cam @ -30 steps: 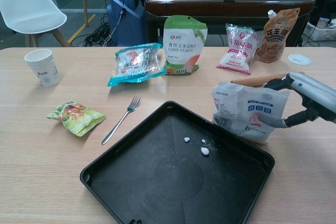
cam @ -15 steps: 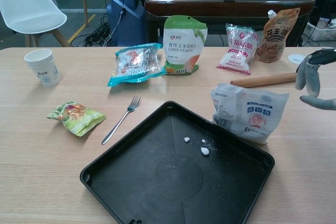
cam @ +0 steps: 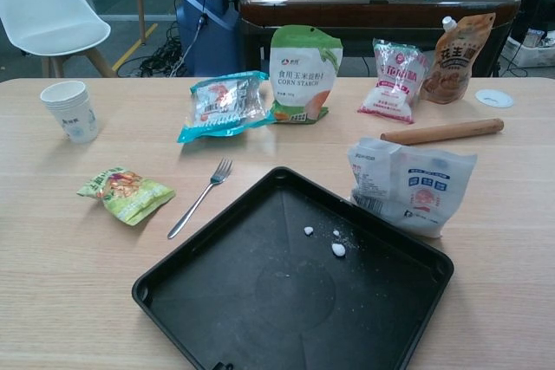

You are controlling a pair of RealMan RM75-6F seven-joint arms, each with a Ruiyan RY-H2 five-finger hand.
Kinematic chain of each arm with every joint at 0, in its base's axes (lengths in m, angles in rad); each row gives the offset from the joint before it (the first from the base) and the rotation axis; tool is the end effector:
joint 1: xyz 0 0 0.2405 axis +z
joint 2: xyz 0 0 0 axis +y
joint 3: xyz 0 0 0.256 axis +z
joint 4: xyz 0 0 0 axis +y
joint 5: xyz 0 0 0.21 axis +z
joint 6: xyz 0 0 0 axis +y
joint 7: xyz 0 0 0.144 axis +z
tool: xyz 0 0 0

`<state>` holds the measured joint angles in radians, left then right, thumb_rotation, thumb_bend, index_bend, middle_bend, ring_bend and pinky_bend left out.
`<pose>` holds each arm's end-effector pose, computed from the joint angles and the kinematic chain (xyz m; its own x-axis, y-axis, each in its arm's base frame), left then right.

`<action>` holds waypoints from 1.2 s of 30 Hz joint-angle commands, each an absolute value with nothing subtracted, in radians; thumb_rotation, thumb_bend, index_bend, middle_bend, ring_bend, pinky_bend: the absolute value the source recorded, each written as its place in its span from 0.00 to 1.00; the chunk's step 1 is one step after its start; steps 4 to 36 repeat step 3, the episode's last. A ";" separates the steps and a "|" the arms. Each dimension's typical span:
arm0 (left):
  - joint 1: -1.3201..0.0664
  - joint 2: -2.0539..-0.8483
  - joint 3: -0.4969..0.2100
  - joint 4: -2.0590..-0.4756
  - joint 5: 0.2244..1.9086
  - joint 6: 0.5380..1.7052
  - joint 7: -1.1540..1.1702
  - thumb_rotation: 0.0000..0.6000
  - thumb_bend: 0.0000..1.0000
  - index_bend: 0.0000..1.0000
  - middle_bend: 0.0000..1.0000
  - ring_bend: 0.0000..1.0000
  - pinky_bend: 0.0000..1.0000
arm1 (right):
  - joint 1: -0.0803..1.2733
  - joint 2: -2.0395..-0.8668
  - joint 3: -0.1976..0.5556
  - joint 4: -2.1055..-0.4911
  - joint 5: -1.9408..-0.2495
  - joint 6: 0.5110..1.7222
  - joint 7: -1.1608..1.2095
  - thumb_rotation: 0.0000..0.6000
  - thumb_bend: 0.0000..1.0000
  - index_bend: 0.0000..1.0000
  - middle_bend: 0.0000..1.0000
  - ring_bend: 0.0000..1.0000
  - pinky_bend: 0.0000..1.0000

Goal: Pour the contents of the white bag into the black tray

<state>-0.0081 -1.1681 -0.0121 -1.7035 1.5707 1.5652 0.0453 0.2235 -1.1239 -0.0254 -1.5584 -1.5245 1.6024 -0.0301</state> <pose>-0.2899 0.1489 0.1393 0.3100 -0.0090 0.9507 0.9507 -0.0089 -0.3101 -0.2906 -0.2081 0.1667 0.4586 0.1091 0.8819 -0.8694 -0.1503 0.4707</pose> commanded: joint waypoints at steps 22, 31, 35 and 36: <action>-0.007 -1.169 -0.011 -1.705 1.571 1.568 0.047 1.00 0.29 0.12 0.14 0.11 0.03 | 0.189 -1.072 -0.026 -1.600 -1.472 1.556 -0.064 1.00 0.29 0.66 0.63 0.49 0.49; -0.007 -1.169 -0.011 -1.705 1.571 1.568 0.047 1.00 0.29 0.12 0.14 0.11 0.03 | 0.189 -1.072 -0.026 -1.600 -1.472 1.556 -0.064 1.00 0.29 0.66 0.63 0.49 0.49; -0.007 -1.169 -0.011 -1.705 1.571 1.568 0.047 1.00 0.29 0.12 0.14 0.11 0.03 | 0.189 -1.072 -0.026 -1.600 -1.472 1.556 -0.064 1.00 0.29 0.66 0.63 0.49 0.49; -0.007 -1.169 -0.011 -1.705 1.571 1.568 0.047 1.00 0.29 0.12 0.14 0.11 0.03 | 0.189 -1.072 -0.026 -1.600 -1.472 1.556 -0.064 1.00 0.29 0.66 0.63 0.49 0.49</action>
